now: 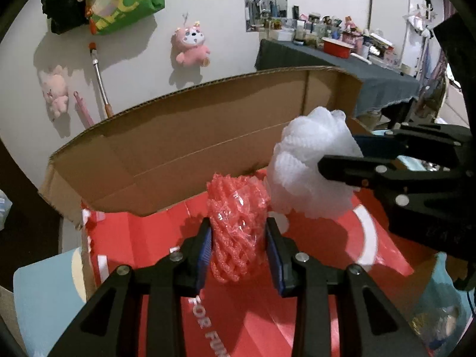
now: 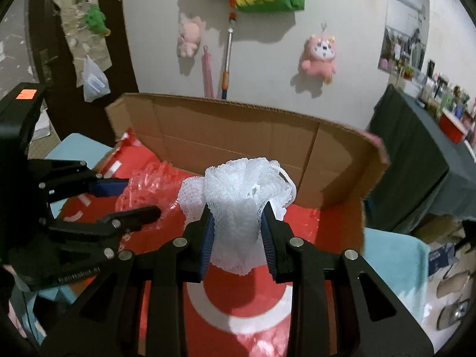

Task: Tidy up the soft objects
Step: 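Carry both items into the red box and open both grippers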

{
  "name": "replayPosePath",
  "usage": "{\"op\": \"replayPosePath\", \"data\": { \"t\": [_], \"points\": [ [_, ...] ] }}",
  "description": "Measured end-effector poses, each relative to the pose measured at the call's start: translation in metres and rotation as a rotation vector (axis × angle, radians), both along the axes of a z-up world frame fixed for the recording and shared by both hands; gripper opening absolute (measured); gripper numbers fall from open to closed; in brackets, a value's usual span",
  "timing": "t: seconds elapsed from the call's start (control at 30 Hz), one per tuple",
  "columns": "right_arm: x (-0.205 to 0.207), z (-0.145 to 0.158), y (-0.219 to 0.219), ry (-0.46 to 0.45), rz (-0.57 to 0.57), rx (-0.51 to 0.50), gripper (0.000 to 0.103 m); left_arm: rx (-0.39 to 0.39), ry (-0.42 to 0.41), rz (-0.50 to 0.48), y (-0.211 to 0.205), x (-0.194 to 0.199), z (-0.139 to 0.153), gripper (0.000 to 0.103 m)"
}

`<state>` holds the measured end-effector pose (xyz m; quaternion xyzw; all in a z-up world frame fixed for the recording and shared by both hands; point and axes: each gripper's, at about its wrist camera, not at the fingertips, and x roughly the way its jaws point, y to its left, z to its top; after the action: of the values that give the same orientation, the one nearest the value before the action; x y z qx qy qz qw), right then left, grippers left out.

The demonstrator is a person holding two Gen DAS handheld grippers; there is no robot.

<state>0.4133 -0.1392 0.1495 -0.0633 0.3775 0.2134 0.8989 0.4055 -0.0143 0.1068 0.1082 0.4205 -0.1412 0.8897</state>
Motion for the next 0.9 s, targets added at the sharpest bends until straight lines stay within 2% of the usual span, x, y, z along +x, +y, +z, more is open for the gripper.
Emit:
{"op": "replayPosePath", "data": {
  "t": [0.37, 0.8, 0.9],
  "points": [
    [0.053, -0.038, 0.005, 0.137, -0.064, -0.001, 0.028, -0.022, 0.087, 0.049, 0.001, 0.031, -0.035, 0.039],
    [0.057, -0.044, -0.001, 0.179, -0.092, 0.038, 0.040, -0.019, 0.076, 0.053, -0.003, 0.029, -0.030, 0.041],
    [0.057, -0.044, -0.002, 0.181, -0.097, 0.034, 0.042, -0.017, 0.075, 0.056, -0.005, 0.029, -0.029, 0.043]
  ]
}}
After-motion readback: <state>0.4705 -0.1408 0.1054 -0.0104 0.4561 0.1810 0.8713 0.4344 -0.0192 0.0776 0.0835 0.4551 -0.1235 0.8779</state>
